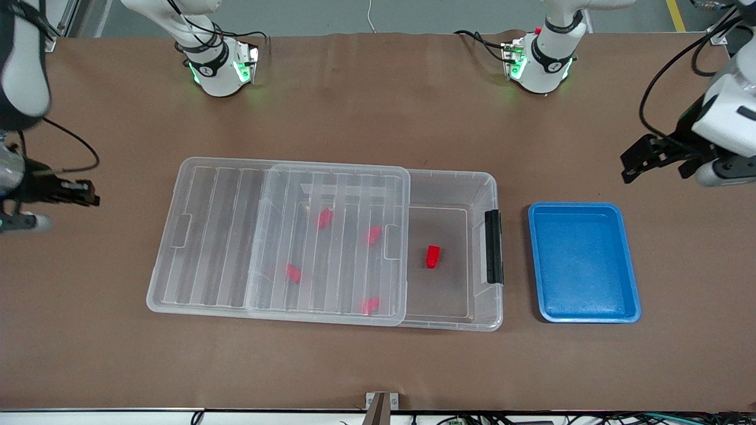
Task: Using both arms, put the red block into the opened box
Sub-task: 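Reach the right gripper to the lid edge and grip it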
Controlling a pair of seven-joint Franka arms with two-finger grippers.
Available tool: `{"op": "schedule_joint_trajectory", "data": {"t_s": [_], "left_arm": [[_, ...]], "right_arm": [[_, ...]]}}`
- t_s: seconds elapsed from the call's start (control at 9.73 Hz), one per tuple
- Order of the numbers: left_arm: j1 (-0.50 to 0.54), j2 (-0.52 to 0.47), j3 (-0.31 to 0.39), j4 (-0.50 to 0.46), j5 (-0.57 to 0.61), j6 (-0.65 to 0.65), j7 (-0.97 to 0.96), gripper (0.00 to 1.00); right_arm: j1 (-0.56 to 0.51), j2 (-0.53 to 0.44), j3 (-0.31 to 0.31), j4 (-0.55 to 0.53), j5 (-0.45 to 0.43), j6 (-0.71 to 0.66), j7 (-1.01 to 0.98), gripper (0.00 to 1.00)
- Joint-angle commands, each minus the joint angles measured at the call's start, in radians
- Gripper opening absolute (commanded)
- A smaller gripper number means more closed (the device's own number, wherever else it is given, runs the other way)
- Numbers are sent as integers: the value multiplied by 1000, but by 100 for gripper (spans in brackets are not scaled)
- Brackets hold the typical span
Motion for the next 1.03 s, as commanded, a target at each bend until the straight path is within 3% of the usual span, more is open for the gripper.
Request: {"op": "schedule_joint_trajectory", "data": {"t_s": [0.0, 0.21, 0.93], "left_arm": [[42, -73, 2, -111, -36, -38, 64, 100], [70, -100, -7, -149, -36, -50, 63, 100], [76, -112, -10, -145, -24, -66, 72, 100]], "right_arm": [[6, 25, 2, -102, 20, 149, -54, 0], [33, 57, 34, -152, 49, 235, -59, 0], [99, 93, 105, -140, 167, 268, -44, 0]]}}
